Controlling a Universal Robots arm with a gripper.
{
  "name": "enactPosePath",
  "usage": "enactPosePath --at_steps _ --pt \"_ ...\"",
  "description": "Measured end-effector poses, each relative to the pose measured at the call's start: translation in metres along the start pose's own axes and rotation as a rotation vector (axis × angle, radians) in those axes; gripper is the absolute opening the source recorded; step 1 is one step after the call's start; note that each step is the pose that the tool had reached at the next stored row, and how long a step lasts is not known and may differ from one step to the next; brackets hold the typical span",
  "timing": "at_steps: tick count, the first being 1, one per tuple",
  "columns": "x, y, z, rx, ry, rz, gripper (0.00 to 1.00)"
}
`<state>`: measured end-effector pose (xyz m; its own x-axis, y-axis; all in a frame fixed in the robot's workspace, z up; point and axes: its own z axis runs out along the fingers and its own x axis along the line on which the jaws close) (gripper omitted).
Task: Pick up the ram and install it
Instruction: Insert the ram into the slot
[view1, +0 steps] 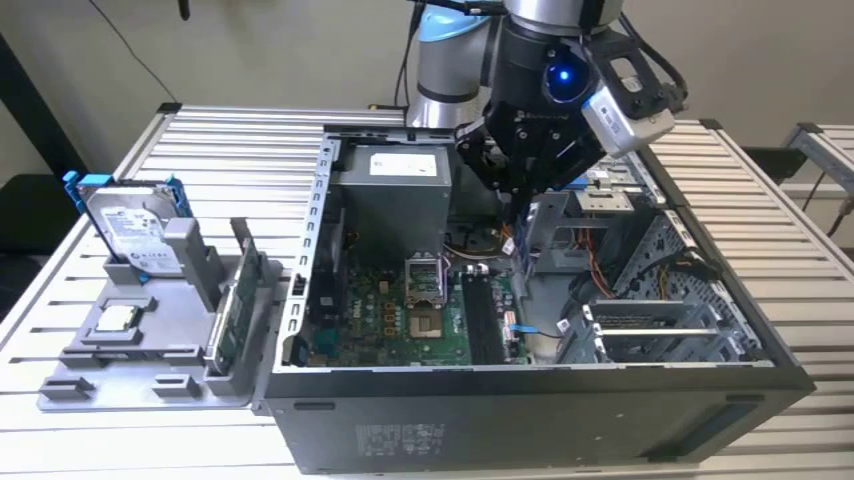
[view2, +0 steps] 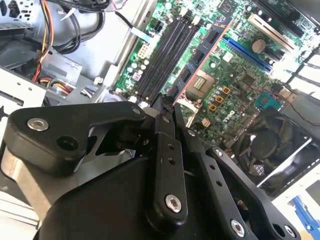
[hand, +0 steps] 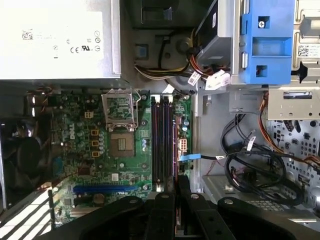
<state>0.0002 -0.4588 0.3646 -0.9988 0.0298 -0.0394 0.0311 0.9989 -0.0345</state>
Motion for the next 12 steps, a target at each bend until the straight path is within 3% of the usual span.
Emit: enactPosePath --at_steps 12 --pt "0.0009 0.0008 0.0217 -0.0001 0.0 0.0 0.14"
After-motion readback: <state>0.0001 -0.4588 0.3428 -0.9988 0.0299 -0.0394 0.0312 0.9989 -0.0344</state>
